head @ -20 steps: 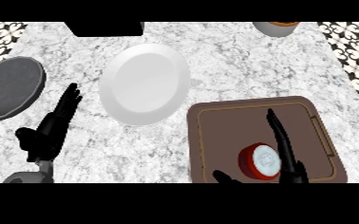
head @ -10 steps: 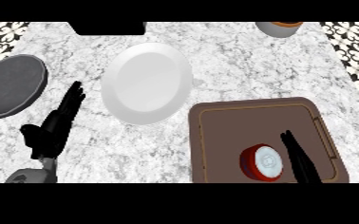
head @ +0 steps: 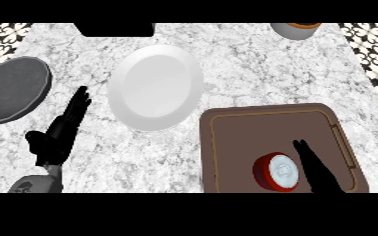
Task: Pick the can from the tray and place it in the plate
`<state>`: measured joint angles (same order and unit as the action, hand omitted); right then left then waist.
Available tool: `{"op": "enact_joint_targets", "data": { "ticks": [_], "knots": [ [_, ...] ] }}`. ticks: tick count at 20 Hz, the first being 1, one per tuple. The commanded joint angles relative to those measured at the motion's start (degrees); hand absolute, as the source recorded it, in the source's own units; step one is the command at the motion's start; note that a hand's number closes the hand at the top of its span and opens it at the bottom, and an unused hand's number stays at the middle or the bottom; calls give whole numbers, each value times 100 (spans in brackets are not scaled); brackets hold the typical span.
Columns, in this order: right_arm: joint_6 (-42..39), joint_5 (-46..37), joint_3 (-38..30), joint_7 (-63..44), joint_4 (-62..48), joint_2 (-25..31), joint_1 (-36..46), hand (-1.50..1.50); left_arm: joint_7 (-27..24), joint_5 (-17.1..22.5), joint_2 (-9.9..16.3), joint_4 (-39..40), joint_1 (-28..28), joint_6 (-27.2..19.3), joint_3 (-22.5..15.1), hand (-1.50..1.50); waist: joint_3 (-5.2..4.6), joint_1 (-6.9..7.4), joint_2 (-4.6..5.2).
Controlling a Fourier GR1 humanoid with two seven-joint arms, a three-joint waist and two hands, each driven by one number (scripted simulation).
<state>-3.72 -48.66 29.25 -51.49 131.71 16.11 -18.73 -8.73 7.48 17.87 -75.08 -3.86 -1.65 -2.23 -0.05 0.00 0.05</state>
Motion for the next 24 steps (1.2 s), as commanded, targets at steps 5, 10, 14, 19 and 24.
{"op": "enact_joint_targets", "data": {
  "ticks": [5, 10, 14, 19, 24],
  "knots": [
    [-913, 105, -205, -674, -543, -147, 531, -150, 246, 27, 11, -95, -146, 202, 182, 0, 4, 7, 0],
    [-1374, 600, -555, -805, -534, -333, 901, -150, 334, -37, 28, -283, -17, 330, 336, 0, 5, 13, -5],
    [-632, 224, -417, 52, -904, -182, 123, -150, 162, -377, -356, -344, 181, 107, 106, 0, 7, -20, -11],
    [-831, -167, -407, -369, -1877, -678, 1138, -150, 193, -467, -449, -363, 119, 111, 148, 0, 6, 16, -6],
    [-356, -209, -693, 376, -2368, -526, 698, -150, 296, -335, -330, -280, -39, 339, 491, 0, 6, -9, -8]
  ]
}}
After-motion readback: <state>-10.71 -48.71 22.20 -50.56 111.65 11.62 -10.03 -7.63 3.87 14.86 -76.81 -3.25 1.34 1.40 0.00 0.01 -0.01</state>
